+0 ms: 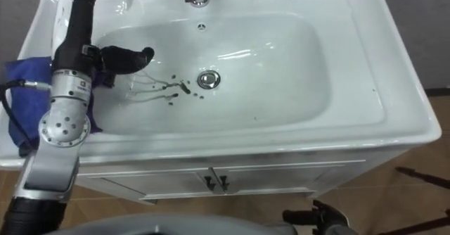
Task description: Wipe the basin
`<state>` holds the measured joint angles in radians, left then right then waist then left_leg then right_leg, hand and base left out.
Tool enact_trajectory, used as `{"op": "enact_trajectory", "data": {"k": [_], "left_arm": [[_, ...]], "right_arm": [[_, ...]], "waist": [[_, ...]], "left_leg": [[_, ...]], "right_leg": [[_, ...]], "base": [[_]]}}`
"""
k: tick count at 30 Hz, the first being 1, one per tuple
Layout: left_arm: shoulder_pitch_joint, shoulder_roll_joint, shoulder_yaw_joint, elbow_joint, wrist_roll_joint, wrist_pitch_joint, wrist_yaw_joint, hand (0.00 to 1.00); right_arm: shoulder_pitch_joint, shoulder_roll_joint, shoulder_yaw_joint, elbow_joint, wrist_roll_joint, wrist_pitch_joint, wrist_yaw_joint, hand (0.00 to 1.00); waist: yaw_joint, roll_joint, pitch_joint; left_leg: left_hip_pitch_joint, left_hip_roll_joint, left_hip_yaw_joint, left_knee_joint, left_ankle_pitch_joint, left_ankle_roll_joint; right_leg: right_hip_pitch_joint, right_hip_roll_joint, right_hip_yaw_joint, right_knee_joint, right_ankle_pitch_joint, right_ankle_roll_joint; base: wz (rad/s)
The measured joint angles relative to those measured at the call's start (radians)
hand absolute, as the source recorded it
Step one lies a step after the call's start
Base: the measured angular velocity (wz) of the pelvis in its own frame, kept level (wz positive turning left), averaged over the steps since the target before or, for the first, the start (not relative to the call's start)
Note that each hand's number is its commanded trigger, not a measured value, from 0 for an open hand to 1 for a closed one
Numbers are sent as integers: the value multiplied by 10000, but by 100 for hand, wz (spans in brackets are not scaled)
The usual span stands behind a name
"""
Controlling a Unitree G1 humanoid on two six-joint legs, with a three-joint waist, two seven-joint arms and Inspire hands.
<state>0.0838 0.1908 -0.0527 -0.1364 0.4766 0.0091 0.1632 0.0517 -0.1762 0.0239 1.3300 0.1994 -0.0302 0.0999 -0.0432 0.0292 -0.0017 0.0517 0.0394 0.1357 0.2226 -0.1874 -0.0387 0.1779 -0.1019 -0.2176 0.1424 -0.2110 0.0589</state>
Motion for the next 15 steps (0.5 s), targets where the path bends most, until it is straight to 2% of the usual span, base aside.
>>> {"op": "enact_trajectory", "data": {"k": [5, 9, 11, 15], "left_arm": [[323, 0, 62, -7, 928, -16, 257, 0], [341, 1, 159, -17, 1564, -39, 595, 0], [344, 1, 395, -73, 1736, -169, 879, 0], [348, 3, 967, -522, 1906, -196, 1144, 0]], "right_arm": [[-11, -8, -17, -12, -30, -9, 33, 0], [-22, -11, -48, 2, -59, -11, 81, 0], [-60, 15, -50, 104, -62, -23, 81, 0], [-129, 27, -45, 316, -43, -30, 75, 0]], "waist": [[-16, 34, -18], [-7, 36, -18], [8, 41, -15], [158, 39, -13]], "left_leg": [[173, 2, 24, -93, 1, -1], [156, 3, -6, -105, 1, -1], [124, 3, -30, -100, 1, -2], [121, 1, -35, -101, 1, -2]], "right_leg": [[119, 4, 33, -15, 0, -1], [119, 9, 16, -12, 7, -2], [115, 11, -21, -17, 14, -3], [117, 10, -42, -45, 16, -1]], "base": [[-1], [0], [3], [0]]}}
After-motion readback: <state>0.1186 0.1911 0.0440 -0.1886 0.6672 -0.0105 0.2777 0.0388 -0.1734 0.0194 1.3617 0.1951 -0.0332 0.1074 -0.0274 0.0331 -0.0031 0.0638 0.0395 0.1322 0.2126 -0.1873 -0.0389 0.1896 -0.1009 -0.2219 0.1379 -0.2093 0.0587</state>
